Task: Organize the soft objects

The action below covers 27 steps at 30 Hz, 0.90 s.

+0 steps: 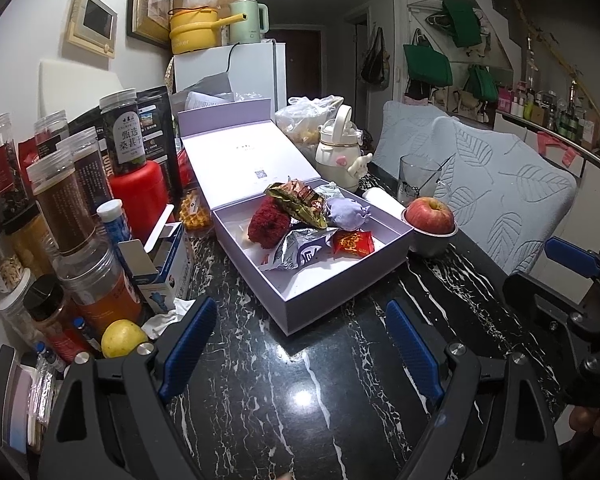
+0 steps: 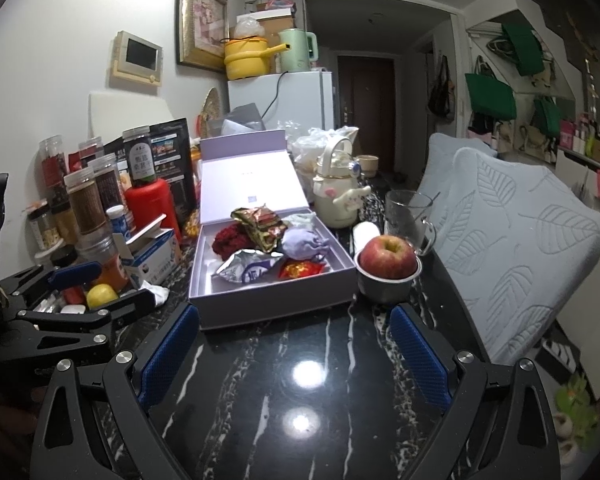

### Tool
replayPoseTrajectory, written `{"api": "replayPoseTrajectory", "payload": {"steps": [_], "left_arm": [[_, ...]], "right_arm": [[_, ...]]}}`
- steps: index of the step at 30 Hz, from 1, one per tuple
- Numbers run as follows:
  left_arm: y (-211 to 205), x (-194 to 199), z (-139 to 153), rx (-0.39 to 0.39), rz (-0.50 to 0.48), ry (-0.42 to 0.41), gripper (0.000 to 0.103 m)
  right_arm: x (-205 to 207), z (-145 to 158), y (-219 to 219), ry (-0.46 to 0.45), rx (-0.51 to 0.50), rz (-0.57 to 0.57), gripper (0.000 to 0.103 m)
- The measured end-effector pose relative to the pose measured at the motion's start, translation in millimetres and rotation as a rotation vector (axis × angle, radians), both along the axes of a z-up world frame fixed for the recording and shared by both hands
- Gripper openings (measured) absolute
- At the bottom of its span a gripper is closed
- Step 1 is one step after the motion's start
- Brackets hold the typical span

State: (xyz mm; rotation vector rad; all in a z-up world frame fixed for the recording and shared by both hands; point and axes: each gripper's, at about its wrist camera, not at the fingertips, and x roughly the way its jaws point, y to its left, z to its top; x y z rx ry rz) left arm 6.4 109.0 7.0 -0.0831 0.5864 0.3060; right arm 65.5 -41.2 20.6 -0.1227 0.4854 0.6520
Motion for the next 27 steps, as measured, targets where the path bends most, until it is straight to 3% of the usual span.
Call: {"api": "replayPoseTrajectory", "payload": {"steps": [27], "left_arm": [[-2,-11,5,0.017,0.012,-0.008,0.088]], "right_arm": [[-5,-3,4,-0.004,-0.029,0.007,0.098]]}}
